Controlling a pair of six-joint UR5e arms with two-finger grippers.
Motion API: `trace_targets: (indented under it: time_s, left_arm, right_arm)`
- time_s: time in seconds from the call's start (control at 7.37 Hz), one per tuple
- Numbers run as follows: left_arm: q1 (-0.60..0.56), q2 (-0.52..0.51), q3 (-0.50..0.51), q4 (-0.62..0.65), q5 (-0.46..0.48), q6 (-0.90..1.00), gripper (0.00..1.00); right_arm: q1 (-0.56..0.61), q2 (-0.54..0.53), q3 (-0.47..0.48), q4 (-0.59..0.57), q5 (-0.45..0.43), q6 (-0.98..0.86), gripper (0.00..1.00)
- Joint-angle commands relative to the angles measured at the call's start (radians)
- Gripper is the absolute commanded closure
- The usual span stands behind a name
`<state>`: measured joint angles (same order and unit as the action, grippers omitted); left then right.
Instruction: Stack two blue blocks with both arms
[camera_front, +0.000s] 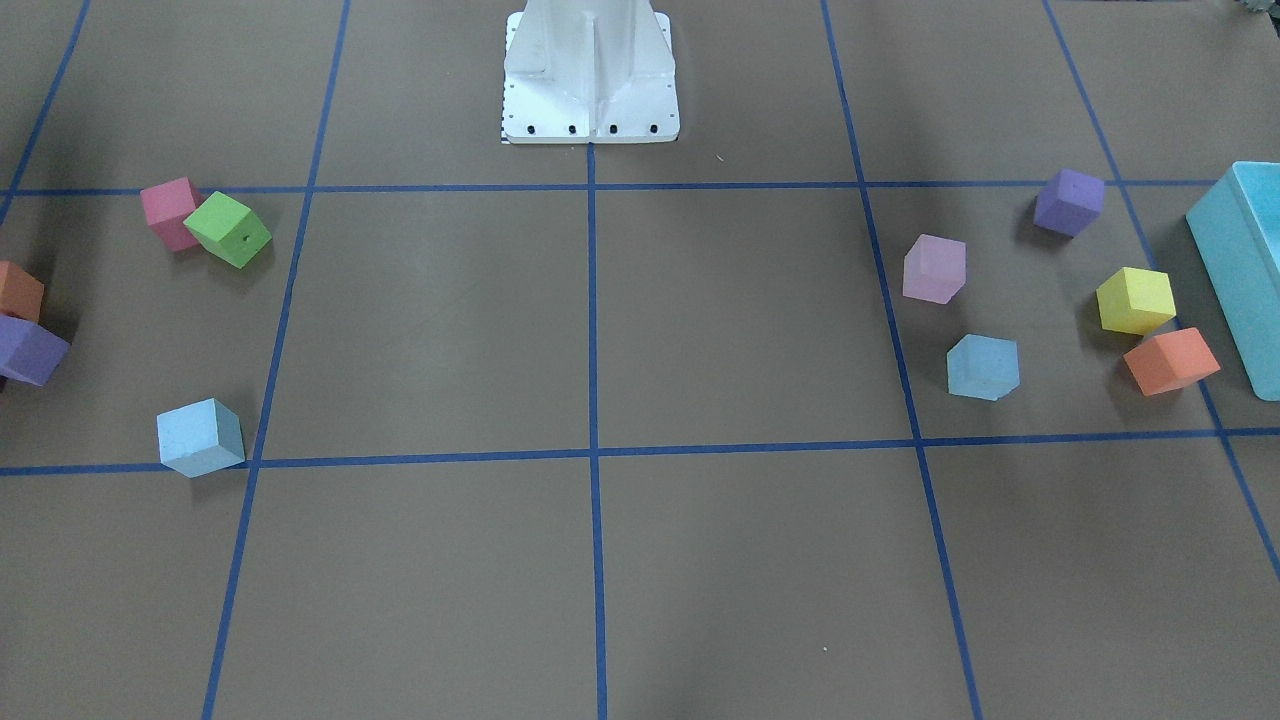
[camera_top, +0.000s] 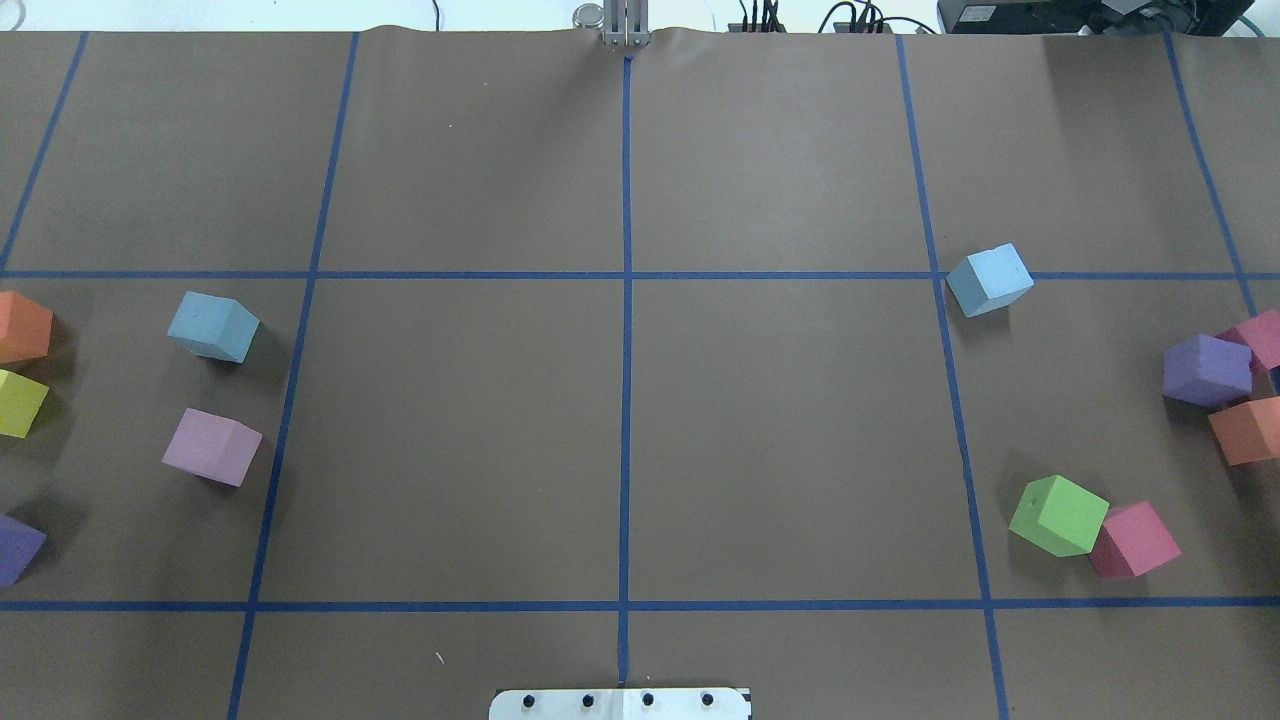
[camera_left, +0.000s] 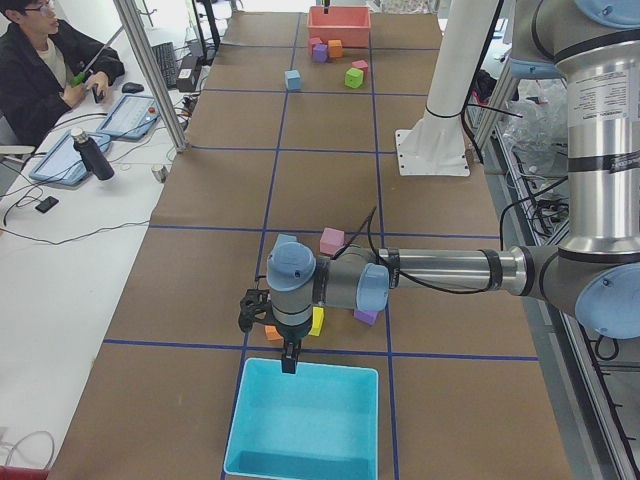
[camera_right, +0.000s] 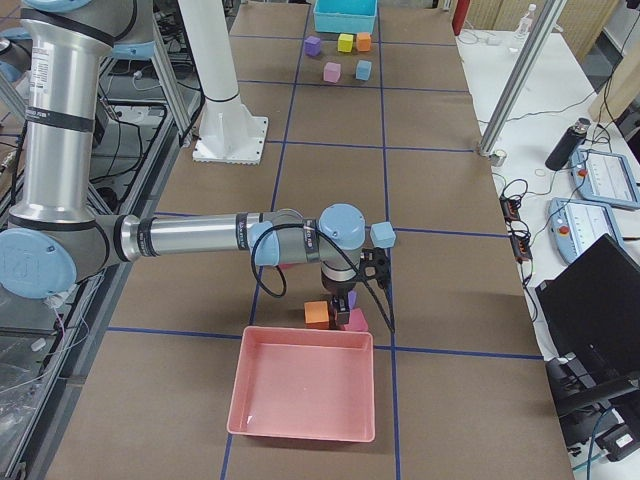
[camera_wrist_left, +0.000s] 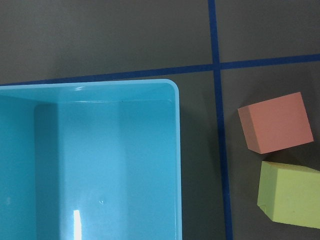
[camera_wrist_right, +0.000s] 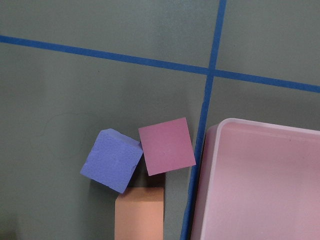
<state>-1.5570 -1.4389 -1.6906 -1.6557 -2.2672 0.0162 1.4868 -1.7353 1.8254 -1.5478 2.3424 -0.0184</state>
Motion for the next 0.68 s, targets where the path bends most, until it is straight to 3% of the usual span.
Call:
trace_targets:
  time_s: [0.0, 0.27, 0.54]
  left_arm:
    - [0.0, 0.0, -0.001, -0.001, 0.0, 0.001, 0.02]
    - [0.0, -0.002, -0.001, -0.001, 0.0, -0.001, 0.02]
    - [0.0, -0.003, -0.001, -0.001, 0.0, -0.001, 0.02]
  right_arm:
    - [0.0, 0.002, 0.0, 0.0, 0.0, 0.0, 0.0]
    - [0.0, 0.019, 0.005, 0.003, 0.002, -0.005, 0.0]
    - [-0.023, 0.025, -0.026, 0.221, 0.005, 0.015, 0.0]
